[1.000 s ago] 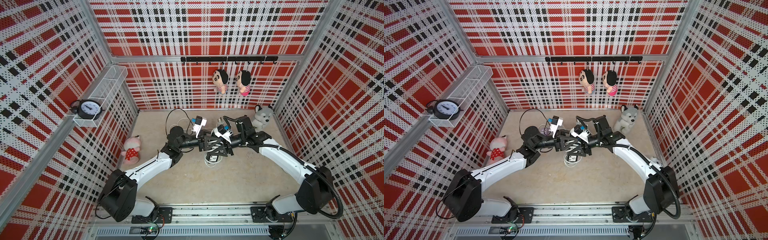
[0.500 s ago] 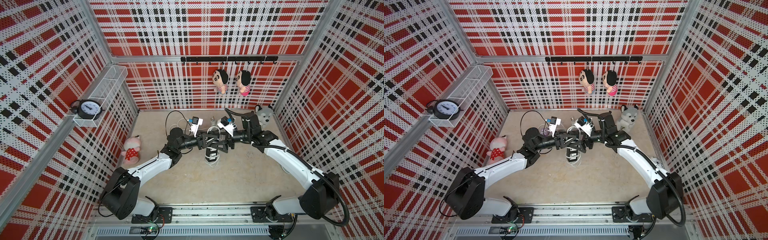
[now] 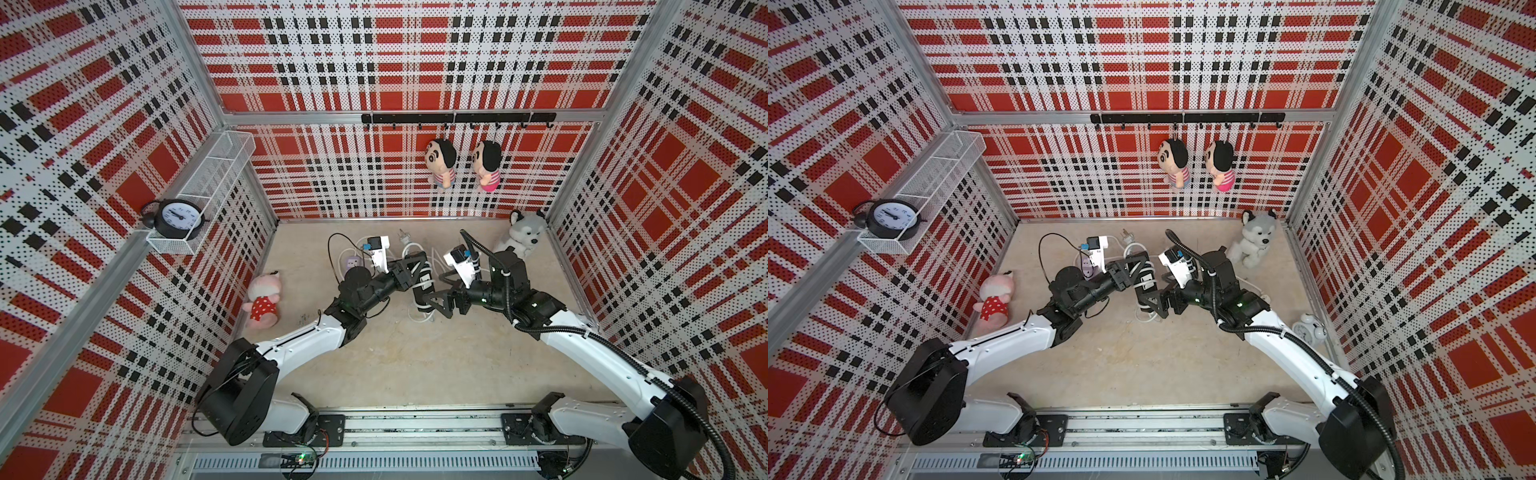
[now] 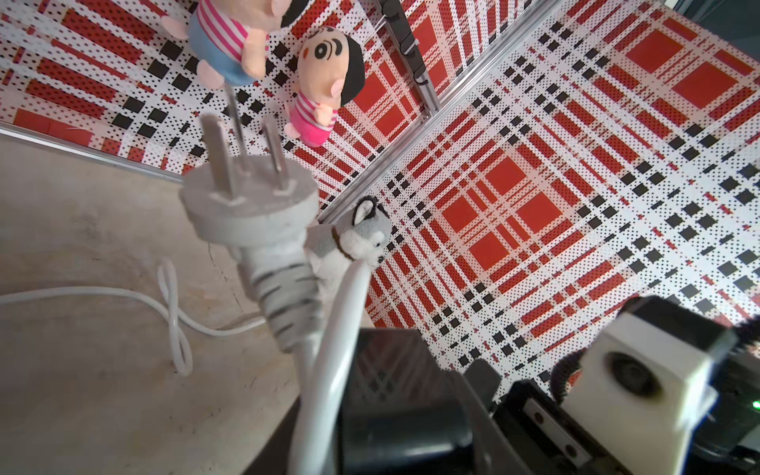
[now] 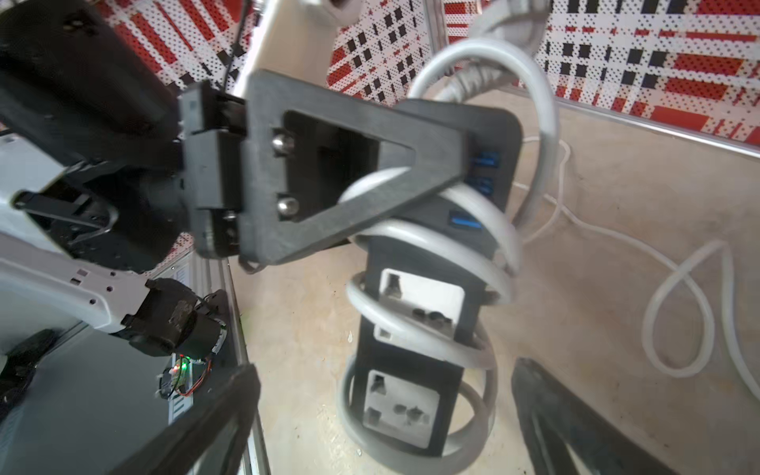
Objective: Unwrap the cord wrapped around the power strip
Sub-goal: Adjust the power strip.
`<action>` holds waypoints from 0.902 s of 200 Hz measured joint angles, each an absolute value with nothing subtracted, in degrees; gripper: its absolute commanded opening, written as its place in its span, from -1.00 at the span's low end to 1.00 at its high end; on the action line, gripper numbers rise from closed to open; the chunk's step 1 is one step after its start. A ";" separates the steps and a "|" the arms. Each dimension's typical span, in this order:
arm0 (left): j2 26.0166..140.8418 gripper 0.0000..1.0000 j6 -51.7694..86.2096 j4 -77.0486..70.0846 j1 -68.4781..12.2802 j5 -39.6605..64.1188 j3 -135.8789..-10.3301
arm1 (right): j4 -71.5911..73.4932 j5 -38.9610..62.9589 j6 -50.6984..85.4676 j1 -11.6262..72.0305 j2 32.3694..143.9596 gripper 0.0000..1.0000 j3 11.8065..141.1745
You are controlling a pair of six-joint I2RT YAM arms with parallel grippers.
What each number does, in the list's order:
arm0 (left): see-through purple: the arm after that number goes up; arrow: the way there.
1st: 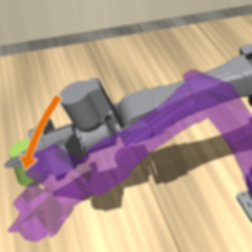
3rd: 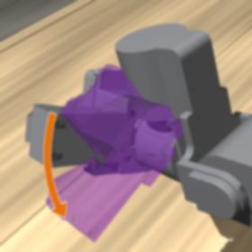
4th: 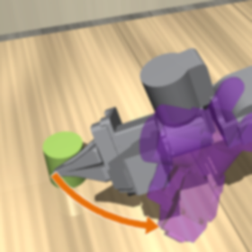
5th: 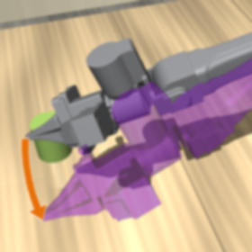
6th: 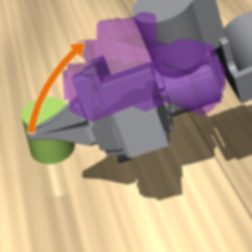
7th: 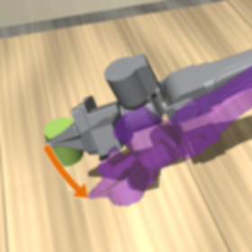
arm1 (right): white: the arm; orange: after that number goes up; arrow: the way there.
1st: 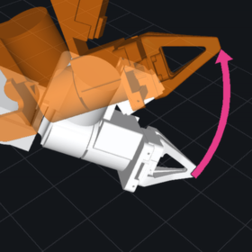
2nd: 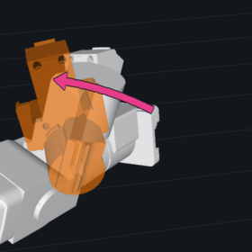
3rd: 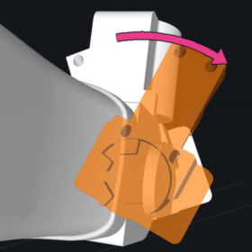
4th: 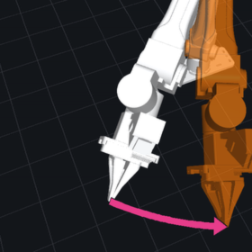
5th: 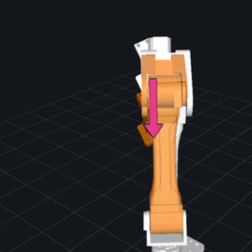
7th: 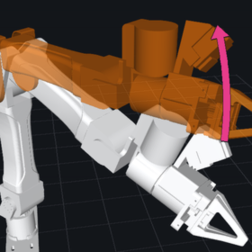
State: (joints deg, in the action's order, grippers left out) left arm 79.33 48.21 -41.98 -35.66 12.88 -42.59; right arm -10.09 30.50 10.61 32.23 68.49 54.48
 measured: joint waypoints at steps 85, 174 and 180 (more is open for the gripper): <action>75.40 -1.00 43.86 -46.39 -41.87 2.66 -42.22 | 2.02 30.87 19.38 33.65 74.35 0.58 53.04; 75.24 0.96 41.30 -46.50 -42.50 -0.16 -41.36 | 3.53 31.51 17.80 34.68 75.22 -0.71 52.14; 74.72 0.96 40.64 -46.15 -42.41 -0.01 -41.39 | 2.96 31.51 17.69 34.33 75.22 -0.71 52.10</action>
